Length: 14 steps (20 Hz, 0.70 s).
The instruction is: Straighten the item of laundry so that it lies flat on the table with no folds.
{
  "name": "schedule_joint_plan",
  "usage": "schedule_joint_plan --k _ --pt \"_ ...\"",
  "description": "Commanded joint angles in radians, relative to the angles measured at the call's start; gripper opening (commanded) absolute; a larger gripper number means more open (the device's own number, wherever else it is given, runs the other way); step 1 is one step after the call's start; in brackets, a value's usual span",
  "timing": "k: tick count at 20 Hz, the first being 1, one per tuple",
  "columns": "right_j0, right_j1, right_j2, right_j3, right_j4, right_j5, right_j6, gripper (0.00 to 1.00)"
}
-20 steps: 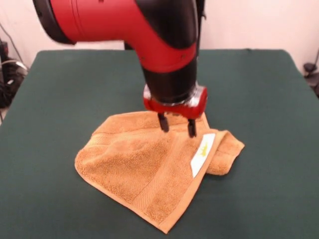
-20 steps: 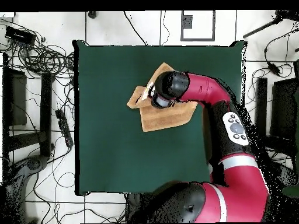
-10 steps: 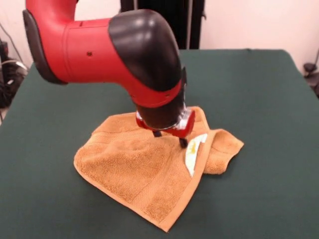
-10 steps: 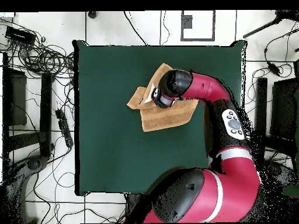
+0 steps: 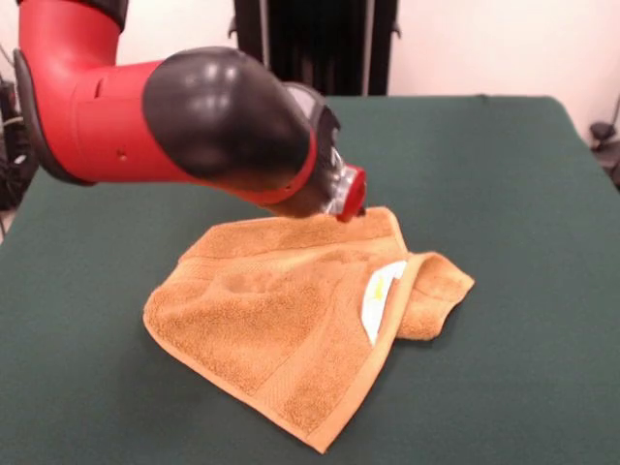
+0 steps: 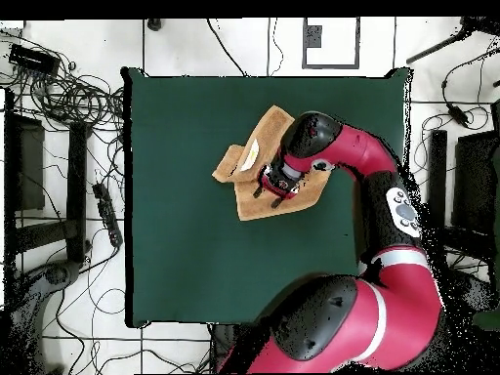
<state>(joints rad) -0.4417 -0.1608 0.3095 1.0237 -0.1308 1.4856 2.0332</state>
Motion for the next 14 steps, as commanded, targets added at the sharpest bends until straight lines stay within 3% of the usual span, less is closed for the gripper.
schedule_joint_plan --k 1,3,7,11,14 --pt "-0.012 -0.004 0.017 0.056 0.004 0.071 -0.039 1.00" --pt "-0.019 0.000 0.001 0.065 -0.037 -0.004 -0.060 1.00" --pt "-0.009 -0.021 -0.024 0.042 -0.182 -0.304 -0.113 1.00" --pt "-0.034 -0.108 -0.007 0.132 -0.181 -0.566 0.005 1.00" --pt "-0.027 -0.156 -0.001 0.156 -0.174 -0.631 0.039 1.00"
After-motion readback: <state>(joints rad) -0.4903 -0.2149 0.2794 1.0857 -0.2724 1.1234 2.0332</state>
